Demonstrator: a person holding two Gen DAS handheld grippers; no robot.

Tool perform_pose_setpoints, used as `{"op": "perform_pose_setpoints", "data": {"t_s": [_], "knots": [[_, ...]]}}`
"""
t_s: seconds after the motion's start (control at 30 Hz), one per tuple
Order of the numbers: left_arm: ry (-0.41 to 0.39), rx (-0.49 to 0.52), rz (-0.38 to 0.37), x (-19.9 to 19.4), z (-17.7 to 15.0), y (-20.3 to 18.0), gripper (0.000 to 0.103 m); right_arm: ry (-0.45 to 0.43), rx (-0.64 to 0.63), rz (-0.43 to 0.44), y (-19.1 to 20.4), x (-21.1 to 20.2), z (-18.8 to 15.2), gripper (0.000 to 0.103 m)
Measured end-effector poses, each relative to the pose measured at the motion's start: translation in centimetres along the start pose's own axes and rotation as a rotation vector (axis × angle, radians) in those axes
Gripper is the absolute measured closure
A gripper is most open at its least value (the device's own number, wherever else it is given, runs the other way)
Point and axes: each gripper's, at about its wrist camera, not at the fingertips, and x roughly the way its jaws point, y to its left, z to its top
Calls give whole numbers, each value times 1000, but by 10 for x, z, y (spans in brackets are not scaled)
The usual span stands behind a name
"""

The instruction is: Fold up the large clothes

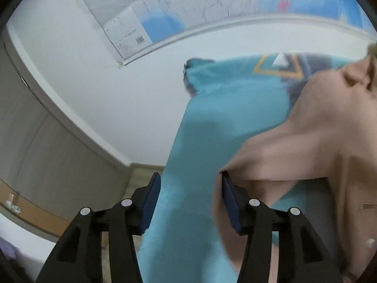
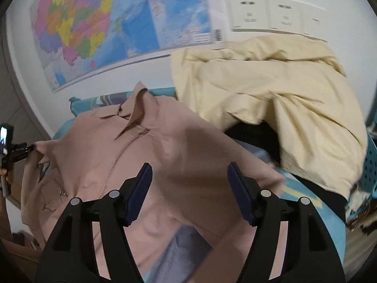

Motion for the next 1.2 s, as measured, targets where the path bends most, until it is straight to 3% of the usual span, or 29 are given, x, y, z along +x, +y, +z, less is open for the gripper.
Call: {"op": "perform_pose_setpoints", "data": {"t_s": [0.07,0.13,0.2,0.27,0.33,0.43,0.5,0.57,0.6,0.67,0.7,0.73,0.8,0.9,0.93,1.0,1.07,1.13,1.2], "knots": [[-30,-55,-67,-7,10,-5,53,7,-40,15,14,15,9,38],[-135,-76,-188,-29,21,-12,42,15,-93,12,30,31,19,38],[-217,-91,-327,-48,35,-17,39,16,-153,-3,47,49,32,37],[-285,-69,-447,-65,52,-30,37,24,-220,-29,63,73,47,37],[-329,-11,-506,-74,71,-54,28,39,-280,-73,74,94,57,37],[-349,102,-512,-75,97,-110,28,62,-375,-156,86,128,69,37],[-295,145,-574,-58,117,-147,28,91,-439,-235,89,149,71,34],[-268,171,-559,-42,131,-181,28,113,-478,-269,87,161,70,33],[-256,189,-563,-34,137,-197,28,122,-507,-293,88,167,70,36],[-217,209,-549,-13,150,-225,28,128,-548,-328,88,172,69,52],[-180,217,-553,2,155,-239,31,140,-564,-341,88,175,71,67],[-148,215,-549,13,158,-245,52,145,-559,-342,86,174,74,78],[-61,213,-575,33,158,-256,83,121,-492,-287,79,163,86,88],[-136,209,-586,30,145,-245,92,-2,-277,-116,53,128,120,91],[-148,212,-592,27,141,-242,93,-43,-208,-76,42,120,130,92],[-190,221,-624,16,130,-231,89,-64,-135,-75,28,124,138,92],[-216,215,-570,8,122,-221,84,-4,-75,-70,18,145,139,91],[-241,209,-555,2,117,-212,69,24,-32,-54,12,159,136,86],[-240,201,-549,-1,114,-199,57,3,-69,-74,20,155,135,79]]}}
